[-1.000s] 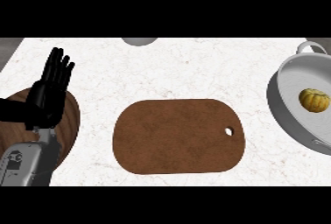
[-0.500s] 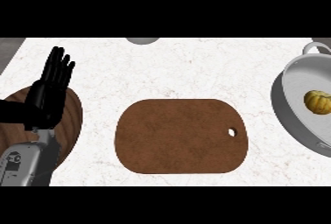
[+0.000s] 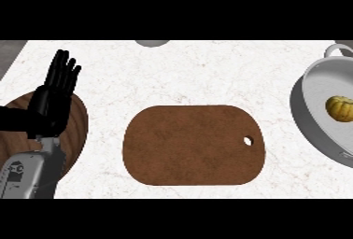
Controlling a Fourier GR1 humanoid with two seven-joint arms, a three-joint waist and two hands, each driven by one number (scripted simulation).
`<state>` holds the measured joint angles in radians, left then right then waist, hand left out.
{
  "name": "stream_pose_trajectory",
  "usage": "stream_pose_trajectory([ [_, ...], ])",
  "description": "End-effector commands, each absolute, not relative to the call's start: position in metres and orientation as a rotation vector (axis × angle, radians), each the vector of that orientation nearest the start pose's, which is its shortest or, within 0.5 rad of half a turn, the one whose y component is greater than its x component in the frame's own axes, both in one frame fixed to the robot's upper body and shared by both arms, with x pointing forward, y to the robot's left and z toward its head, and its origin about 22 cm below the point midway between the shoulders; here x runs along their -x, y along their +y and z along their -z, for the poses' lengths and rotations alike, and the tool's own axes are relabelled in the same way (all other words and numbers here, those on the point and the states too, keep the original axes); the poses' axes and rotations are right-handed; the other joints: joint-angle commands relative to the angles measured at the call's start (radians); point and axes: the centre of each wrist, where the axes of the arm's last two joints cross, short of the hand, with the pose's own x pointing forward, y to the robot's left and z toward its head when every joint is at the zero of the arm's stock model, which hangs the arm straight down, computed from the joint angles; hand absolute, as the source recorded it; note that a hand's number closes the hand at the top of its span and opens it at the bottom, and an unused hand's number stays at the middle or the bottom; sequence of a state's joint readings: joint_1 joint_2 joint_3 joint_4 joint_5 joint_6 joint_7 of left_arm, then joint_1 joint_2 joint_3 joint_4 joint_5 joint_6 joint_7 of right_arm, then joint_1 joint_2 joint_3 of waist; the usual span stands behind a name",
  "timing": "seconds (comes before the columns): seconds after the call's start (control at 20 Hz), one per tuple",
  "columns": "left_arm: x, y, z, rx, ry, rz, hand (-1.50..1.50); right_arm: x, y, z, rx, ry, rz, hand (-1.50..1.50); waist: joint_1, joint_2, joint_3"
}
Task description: Pick the squash from the cutting board and place it in the pot
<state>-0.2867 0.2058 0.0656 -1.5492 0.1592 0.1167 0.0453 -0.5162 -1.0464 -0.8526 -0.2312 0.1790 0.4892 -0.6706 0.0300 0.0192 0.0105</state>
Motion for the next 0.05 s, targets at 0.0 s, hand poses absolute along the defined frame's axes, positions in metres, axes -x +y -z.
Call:
stream_pose_trajectory([
  [0.0, -0.3004, 0.2601, -0.0740, -0.066, -1.773, -0.042, 0.00, -0.1836, -0.6261, -0.1275, 0.558, -1.847, 0.098, -1.50, -0.002, 0.002, 0.003],
])
